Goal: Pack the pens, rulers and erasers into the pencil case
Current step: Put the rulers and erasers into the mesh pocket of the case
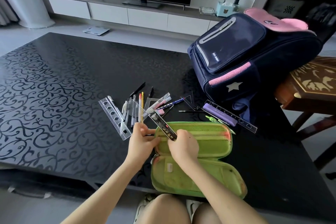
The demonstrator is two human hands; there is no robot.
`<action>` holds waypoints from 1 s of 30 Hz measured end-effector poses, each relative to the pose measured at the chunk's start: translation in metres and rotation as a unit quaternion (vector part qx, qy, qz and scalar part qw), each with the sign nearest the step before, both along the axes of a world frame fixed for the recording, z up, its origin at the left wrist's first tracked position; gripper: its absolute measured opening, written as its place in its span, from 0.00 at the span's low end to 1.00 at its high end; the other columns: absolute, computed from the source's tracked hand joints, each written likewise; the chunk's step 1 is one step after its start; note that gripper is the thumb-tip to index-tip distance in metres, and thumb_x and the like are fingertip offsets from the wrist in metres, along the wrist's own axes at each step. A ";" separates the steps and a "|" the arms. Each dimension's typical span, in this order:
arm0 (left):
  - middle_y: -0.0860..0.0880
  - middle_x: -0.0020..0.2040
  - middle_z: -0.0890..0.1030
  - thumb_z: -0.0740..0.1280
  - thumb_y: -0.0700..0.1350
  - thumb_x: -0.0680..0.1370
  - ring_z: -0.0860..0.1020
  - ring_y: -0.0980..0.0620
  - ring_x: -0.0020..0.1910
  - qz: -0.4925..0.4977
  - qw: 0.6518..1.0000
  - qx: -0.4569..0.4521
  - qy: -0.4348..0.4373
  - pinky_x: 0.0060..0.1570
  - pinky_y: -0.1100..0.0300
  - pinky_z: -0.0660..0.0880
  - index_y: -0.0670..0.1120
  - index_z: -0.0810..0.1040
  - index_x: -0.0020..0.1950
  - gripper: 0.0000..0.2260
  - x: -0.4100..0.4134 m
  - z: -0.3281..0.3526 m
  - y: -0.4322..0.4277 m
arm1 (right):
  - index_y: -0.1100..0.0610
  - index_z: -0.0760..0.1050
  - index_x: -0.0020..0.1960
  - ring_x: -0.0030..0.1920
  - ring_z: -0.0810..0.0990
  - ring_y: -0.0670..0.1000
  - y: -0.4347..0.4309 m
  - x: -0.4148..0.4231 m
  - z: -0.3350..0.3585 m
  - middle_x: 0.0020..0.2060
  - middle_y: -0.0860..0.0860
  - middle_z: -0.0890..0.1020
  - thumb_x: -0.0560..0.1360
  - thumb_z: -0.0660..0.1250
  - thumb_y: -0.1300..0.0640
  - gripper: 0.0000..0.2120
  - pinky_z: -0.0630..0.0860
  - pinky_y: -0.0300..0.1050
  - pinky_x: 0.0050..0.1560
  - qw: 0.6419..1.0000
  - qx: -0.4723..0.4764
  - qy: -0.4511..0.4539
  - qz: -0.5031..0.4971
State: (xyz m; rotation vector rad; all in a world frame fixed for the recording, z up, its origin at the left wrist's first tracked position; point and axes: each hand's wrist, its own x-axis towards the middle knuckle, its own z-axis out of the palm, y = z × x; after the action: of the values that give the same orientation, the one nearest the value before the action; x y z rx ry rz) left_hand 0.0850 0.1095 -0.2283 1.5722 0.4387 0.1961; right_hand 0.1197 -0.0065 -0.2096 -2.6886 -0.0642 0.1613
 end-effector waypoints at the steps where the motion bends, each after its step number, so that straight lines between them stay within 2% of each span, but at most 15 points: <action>1: 0.47 0.45 0.82 0.70 0.29 0.70 0.82 0.51 0.37 -0.002 1.000 0.006 0.002 0.35 0.57 0.80 0.45 0.63 0.43 0.19 0.001 0.001 0.000 | 0.55 0.68 0.39 0.36 0.71 0.52 -0.005 0.001 0.002 0.36 0.49 0.74 0.75 0.64 0.52 0.10 0.64 0.41 0.30 1.000 -0.012 -0.010 0.007; 5: 0.49 0.46 0.82 0.70 0.30 0.71 0.82 0.51 0.40 -0.007 0.999 0.031 0.007 0.34 0.56 0.80 0.49 0.62 0.42 0.19 0.005 0.005 0.001 | 0.55 0.70 0.40 0.30 0.70 0.47 -0.040 0.008 0.013 0.34 0.48 0.76 0.76 0.64 0.51 0.09 0.60 0.37 0.24 0.997 -0.074 -0.037 0.006; 9: 0.49 0.45 0.81 0.69 0.30 0.71 0.82 0.50 0.40 -0.014 0.999 0.041 0.004 0.35 0.55 0.80 0.49 0.62 0.42 0.19 0.010 0.008 -0.001 | 0.56 0.74 0.45 0.34 0.73 0.48 -0.091 0.015 0.023 0.37 0.48 0.77 0.75 0.65 0.49 0.10 0.62 0.36 0.25 0.991 -0.118 -0.054 -0.018; 13: 0.48 0.44 0.79 0.70 0.29 0.70 0.81 0.52 0.39 -0.021 0.997 0.076 0.004 0.35 0.57 0.78 0.49 0.62 0.41 0.20 0.014 0.008 -0.011 | 0.57 0.74 0.46 0.36 0.73 0.50 -0.117 0.014 0.024 0.42 0.51 0.79 0.75 0.65 0.48 0.11 0.63 0.40 0.29 0.988 -0.141 -0.060 -0.024; 18: 0.50 0.43 0.77 0.69 0.30 0.71 0.80 0.51 0.41 -0.009 0.990 0.142 0.003 0.32 0.63 0.72 0.53 0.62 0.39 0.21 0.016 0.007 -0.021 | 0.57 0.74 0.47 0.35 0.73 0.49 -0.132 0.012 0.023 0.39 0.49 0.77 0.76 0.64 0.49 0.11 0.59 0.37 0.25 0.984 -0.165 -0.065 -0.010; 21: 0.50 0.44 0.77 0.67 0.31 0.72 0.78 0.45 0.44 0.024 0.979 0.202 0.016 0.36 0.53 0.75 0.54 0.63 0.40 0.19 0.017 0.004 -0.019 | 0.56 0.73 0.45 0.34 0.73 0.50 -0.151 0.012 0.025 0.38 0.50 0.80 0.75 0.65 0.50 0.09 0.63 0.40 0.27 0.984 -0.154 -0.075 -0.039; 23: 0.47 0.49 0.78 0.67 0.32 0.71 0.76 0.44 0.46 0.037 0.951 0.306 0.020 0.41 0.51 0.74 0.49 0.69 0.46 0.14 0.013 0.006 -0.016 | 0.54 0.71 0.39 0.33 0.74 0.49 -0.166 0.013 0.028 0.33 0.48 0.78 0.74 0.67 0.50 0.09 0.66 0.42 0.28 0.993 -0.068 -0.072 -0.056; 24: 0.45 0.51 0.77 0.69 0.33 0.69 0.76 0.43 0.47 0.032 0.924 0.381 0.001 0.43 0.52 0.73 0.46 0.72 0.48 0.13 0.011 0.007 -0.015 | 0.53 0.70 0.38 0.32 0.74 0.48 -0.170 0.014 0.030 0.31 0.46 0.76 0.73 0.67 0.49 0.11 0.66 0.42 0.28 0.997 -0.024 -0.066 -0.043; 27: 0.44 0.50 0.78 0.76 0.39 0.62 0.76 0.42 0.49 -0.018 0.814 0.575 -0.085 0.48 0.49 0.74 0.45 0.80 0.47 0.15 0.007 0.010 -0.025 | 0.51 0.72 0.39 0.32 0.75 0.46 -0.163 0.015 0.037 0.29 0.46 0.76 0.72 0.67 0.44 0.12 0.67 0.42 0.30 0.996 0.063 -0.054 0.035; 30: 0.50 0.43 0.80 0.75 0.44 0.63 0.77 0.47 0.42 -0.082 0.750 0.647 -0.108 0.47 0.51 0.72 0.49 0.82 0.43 0.10 0.009 0.007 -0.044 | 0.48 0.67 0.36 0.29 0.70 0.45 -0.143 0.019 0.040 0.28 0.46 0.72 0.77 0.58 0.45 0.13 0.64 0.41 0.32 0.990 0.102 -0.032 0.092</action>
State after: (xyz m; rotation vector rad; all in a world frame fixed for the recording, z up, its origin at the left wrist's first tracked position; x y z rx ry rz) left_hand 0.0943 0.0650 -0.2213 2.8986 -0.1217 0.6321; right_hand 0.1382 -0.1496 -0.1692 -2.4803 -0.3303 0.1173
